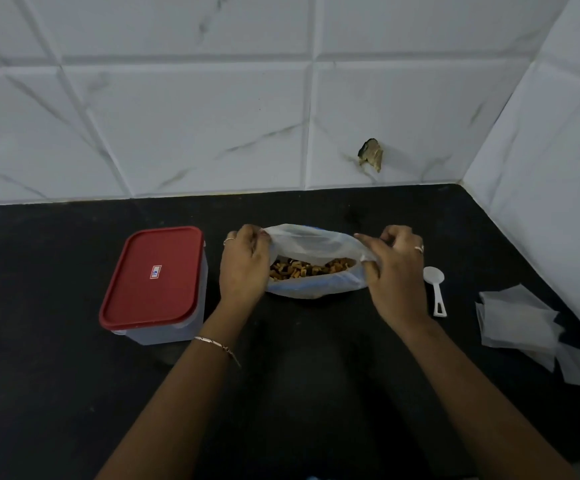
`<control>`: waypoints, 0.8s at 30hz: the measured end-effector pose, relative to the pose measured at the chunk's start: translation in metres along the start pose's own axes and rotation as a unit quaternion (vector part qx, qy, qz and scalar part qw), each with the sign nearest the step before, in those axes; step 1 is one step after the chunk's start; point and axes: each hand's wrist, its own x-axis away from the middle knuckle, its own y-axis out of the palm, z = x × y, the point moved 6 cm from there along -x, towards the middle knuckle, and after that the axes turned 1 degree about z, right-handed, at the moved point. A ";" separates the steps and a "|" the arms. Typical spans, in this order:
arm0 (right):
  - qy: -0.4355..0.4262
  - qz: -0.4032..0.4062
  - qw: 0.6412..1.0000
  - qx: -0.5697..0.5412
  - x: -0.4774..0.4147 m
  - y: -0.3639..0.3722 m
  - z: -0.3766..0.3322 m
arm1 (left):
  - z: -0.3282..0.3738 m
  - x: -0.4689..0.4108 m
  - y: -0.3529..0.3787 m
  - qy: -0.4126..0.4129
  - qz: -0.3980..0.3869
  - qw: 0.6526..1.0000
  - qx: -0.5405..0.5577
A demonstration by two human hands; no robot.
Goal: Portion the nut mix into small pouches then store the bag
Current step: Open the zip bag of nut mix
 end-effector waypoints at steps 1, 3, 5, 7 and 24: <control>-0.001 -0.013 1.000 -0.016 -0.005 -0.003 0.000 | -0.003 -0.002 0.000 -0.011 -0.003 1.000 0.003; 0.016 -0.024 0.996 -0.082 -0.015 -0.012 0.003 | -0.009 -0.003 0.000 -0.060 -0.021 0.997 0.048; 0.044 -0.024 0.990 -0.135 -0.025 -0.018 0.008 | -0.017 -0.005 0.002 -0.129 -0.046 0.984 0.118; 0.105 -0.055 0.973 -0.197 -0.032 -0.013 0.018 | -0.020 -0.009 0.004 -0.186 -0.062 0.967 0.160; 0.514 -0.004 0.751 -0.415 0.018 0.032 0.024 | -0.039 -0.004 0.024 -0.252 -0.027 0.895 0.368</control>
